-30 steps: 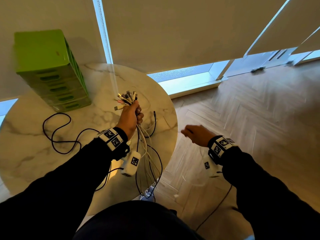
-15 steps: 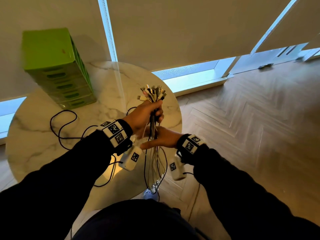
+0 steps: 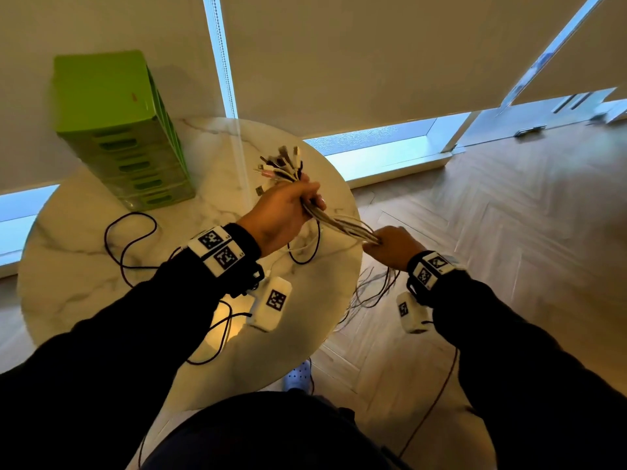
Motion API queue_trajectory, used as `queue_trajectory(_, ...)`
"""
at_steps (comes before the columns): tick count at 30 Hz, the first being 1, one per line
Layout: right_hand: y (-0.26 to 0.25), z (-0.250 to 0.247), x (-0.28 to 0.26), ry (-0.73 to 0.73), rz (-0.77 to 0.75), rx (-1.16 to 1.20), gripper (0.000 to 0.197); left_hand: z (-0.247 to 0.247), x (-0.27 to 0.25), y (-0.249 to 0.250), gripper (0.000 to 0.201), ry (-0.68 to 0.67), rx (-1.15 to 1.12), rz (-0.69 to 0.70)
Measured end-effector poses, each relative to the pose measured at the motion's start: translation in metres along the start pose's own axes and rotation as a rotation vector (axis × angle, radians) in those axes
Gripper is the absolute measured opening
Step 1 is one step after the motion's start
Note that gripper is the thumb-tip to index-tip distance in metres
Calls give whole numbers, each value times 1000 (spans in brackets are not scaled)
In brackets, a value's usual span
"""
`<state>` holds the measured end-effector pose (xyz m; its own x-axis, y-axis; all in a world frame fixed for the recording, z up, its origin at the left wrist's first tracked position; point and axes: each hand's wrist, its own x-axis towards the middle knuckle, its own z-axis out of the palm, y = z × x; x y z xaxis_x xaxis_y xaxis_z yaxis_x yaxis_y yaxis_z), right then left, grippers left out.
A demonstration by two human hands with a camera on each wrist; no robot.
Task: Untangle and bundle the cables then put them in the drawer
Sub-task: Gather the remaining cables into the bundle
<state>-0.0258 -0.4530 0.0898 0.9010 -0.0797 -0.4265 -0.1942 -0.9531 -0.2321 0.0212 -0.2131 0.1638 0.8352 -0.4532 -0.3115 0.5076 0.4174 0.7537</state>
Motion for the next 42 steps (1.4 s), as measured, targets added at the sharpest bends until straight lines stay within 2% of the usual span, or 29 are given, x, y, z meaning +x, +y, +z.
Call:
queue_trajectory(2, -8, 13, -5, 122, -67, 1, 30, 10, 8, 2, 28, 91, -61, 82)
queue_trajectory(4, -24, 35, -14, 89, -184, 84, 19, 19, 17, 6, 29, 162, -61, 146)
queue_trajectory(6, -42, 59, -20, -12, -230, 186, 39, 22, 24, 6, 27, 209, 14, 181)
queue_trajectory(9, -62, 91, -23, -99, -268, 174, 60, 15, 30, 3, 19, 236, 209, 197)
queue_trajectory(15, -44, 99, -28, -304, -243, 293, 39, -22, 37, 14, 21, 376, 241, 248)
queue_trajectory(17, -30, 93, -19, -268, -169, 417, 33, -37, 37, 20, 25, 394, 170, 201)
queue_trajectory(19, -20, 89, -6, -193, -41, 530, 35, -50, 37, 26, 30, 366, 112, 109)
queue_trajectory(21, -21, 89, 4, -168, -9, 434, 36, -60, 36, 30, 31, 341, 111, 65)
queue_trajectory(24, -49, 100, 3, -308, -192, 102, 29, -69, 36, 32, 32, 384, 231, 142)
queue_trajectory(28, -84, 118, -6, -555, -404, 10, 69, -78, 36, 26, 33, 422, 355, 207)
queue_trajectory(30, -87, 117, -6, -669, -389, 75, 90, -83, 34, 21, 32, 418, 382, 199)
queue_trajectory(31, -87, 113, -5, -721, -379, 111, 91, -85, 33, 19, 31, 422, 377, 194)
queue_trajectory(34, -80, 94, 10, -820, -355, 372, 64, -90, 30, 16, 35, 433, 315, 174)
queue_trajectory(36, -79, 78, 29, -760, -286, 599, 64, -94, 27, 12, 35, 434, 314, 162)
queue_trajectory(38, -81, 65, 56, -608, -260, 663, 60, -98, 25, 7, 36, 437, 344, 153)
queue_trajectory(40, -81, 58, 83, -403, -363, 464, 45, -101, 22, 1, 36, 446, 362, 146)
queue_trajectory(42, -85, 61, 106, -300, -503, 174, 25, -104, 19, -4, 38, 467, 372, 138)
